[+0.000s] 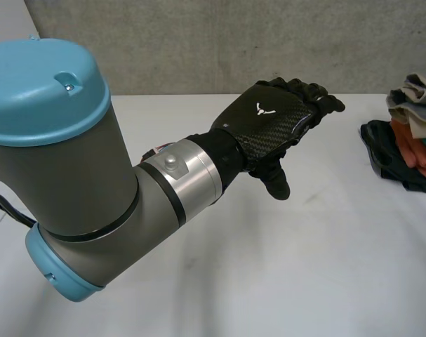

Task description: Fold the laundry.

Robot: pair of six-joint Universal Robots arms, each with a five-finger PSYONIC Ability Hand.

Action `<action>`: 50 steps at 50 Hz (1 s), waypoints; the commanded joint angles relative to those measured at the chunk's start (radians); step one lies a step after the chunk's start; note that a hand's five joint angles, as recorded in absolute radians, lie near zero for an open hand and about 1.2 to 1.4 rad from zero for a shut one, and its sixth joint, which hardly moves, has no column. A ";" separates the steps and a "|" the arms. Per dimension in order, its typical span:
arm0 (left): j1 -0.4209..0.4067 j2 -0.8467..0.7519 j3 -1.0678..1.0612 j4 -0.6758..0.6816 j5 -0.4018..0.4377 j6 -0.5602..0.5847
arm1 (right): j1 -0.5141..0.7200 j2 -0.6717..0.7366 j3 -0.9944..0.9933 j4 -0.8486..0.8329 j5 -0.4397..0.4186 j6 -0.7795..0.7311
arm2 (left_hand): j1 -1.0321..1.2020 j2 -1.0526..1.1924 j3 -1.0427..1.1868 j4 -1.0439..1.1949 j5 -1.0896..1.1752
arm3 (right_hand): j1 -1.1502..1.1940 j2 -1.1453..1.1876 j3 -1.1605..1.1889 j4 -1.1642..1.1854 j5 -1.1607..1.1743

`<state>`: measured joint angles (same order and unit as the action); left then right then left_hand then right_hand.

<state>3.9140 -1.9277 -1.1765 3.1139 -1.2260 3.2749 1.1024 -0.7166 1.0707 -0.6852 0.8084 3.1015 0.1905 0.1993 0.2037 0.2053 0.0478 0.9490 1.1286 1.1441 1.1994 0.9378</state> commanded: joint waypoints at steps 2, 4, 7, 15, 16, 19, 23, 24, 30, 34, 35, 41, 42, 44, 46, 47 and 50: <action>-0.001 0.013 -0.003 0.002 0.000 0.000 | -0.001 -0.142 0.055 -0.008 0.020 0.016 | -0.016 -0.025 -0.029 -0.031 -0.048 | 0.447 0.268 0.252 0.197 0.284; 0.001 0.015 -0.003 0.002 0.000 0.000 | -0.001 -0.141 0.049 -0.011 0.015 0.029 | -0.016 -0.025 -0.029 -0.031 -0.048 | 0.447 0.268 0.252 0.197 0.284; 0.001 0.016 -0.003 0.002 0.000 0.000 | -0.003 -0.115 0.034 -0.008 0.011 0.029 | -0.016 -0.025 -0.029 -0.031 -0.048 | 0.447 0.268 0.252 0.197 0.284; 0.001 0.018 -0.020 0.002 0.000 0.000 | 0.001 0.020 0.005 0.004 0.011 0.003 | -0.016 -0.025 -0.029 -0.031 -0.048 | 0.447 0.268 0.252 0.197 0.284; 0.002 0.018 -0.023 0.002 0.000 0.000 | 0.001 0.026 0.008 0.004 0.017 -0.016 | -0.016 -0.025 -0.029 -0.031 -0.048 | 0.447 0.268 0.252 0.197 0.284; 0.002 0.016 -0.023 0.002 0.000 0.000 | 0.001 0.032 0.017 0.009 0.023 -0.059 | -0.016 -0.025 -0.029 -0.031 -0.048 | 0.447 0.268 0.252 0.197 0.284; 0.002 0.016 -0.023 0.002 0.000 0.000 | 0.001 0.000 0.035 0.041 0.029 -0.078 | -0.016 -0.025 -0.029 -0.031 -0.048 | 0.159 -0.020 -0.036 -0.091 -0.004; 0.001 0.016 -0.023 0.002 0.000 0.000 | 0.001 -0.029 0.044 0.064 0.037 -0.083 | -0.016 -0.025 -0.029 -0.031 -0.048 | -0.121 -0.301 -0.316 -0.372 -0.285; -0.001 0.029 -0.023 0.002 0.000 0.000 | -0.001 -0.122 0.084 0.136 0.115 -0.116 | -0.016 -0.025 -0.029 -0.031 -0.048 | -0.774 -0.954 -0.970 -1.025 -0.938; -0.001 0.042 -0.023 0.002 0.000 0.000 | -0.009 -0.210 0.140 0.200 0.172 -0.191 | -0.016 -0.025 -0.029 -0.031 -0.048 | -0.774 -0.954 -0.970 -1.025 -0.938; -0.001 0.042 -0.023 0.002 0.000 0.000 | -0.012 -0.230 0.150 0.223 0.181 -0.208 | -0.016 -0.025 -0.029 -0.031 -0.048 | -0.774 -0.954 -0.970 -1.025 -0.938; -0.001 0.068 -0.023 0.000 -0.003 -0.001 | -0.101 -0.368 0.153 0.444 0.314 -0.397 | -0.016 -0.025 -0.029 -0.031 -0.048 | -0.774 -0.954 -0.970 -1.025 -0.938; 0.001 0.073 -0.023 0.000 -0.004 -0.001 | -0.111 -0.383 0.149 0.469 0.334 -0.420 | -0.016 -0.025 -0.029 -0.031 -0.048 | -0.774 -0.954 -0.970 -1.025 -0.938; 0.002 0.085 -0.023 0.000 -0.006 -0.001 | -0.127 -0.431 0.106 0.528 0.424 -0.499 | -0.016 -0.025 -0.029 -0.031 -0.048 | -0.774 -0.954 -0.970 -1.025 -0.938; 0.004 0.095 -0.022 0.000 -0.007 -0.003 | -0.128 -0.475 0.080 0.543 0.507 -0.547 | -0.016 -0.025 -0.029 -0.031 -0.048 | -0.774 -0.954 -0.970 -1.025 -0.938; 0.007 0.110 -0.020 0.000 -0.010 -0.011 | -0.122 -0.483 0.078 0.543 0.528 -0.556 | -0.016 -0.025 -0.029 -0.031 -0.048 | -0.774 -0.954 -0.970 -1.025 -0.938; 0.013 0.133 -0.015 0.000 -0.026 -0.035 | -0.048 -0.538 0.109 0.541 0.555 -0.537 | -0.015 -0.024 -0.028 -0.030 -0.047 | -0.774 -0.954 -0.970 -1.025 -0.938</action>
<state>3.9174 -1.8367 -1.1981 3.1142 -1.2336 3.2695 0.9859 -1.1606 1.1822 -0.1686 1.2519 2.6015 0.1905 0.1993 0.2037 0.2053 0.0478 0.2315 0.2177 0.2073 0.2089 0.0435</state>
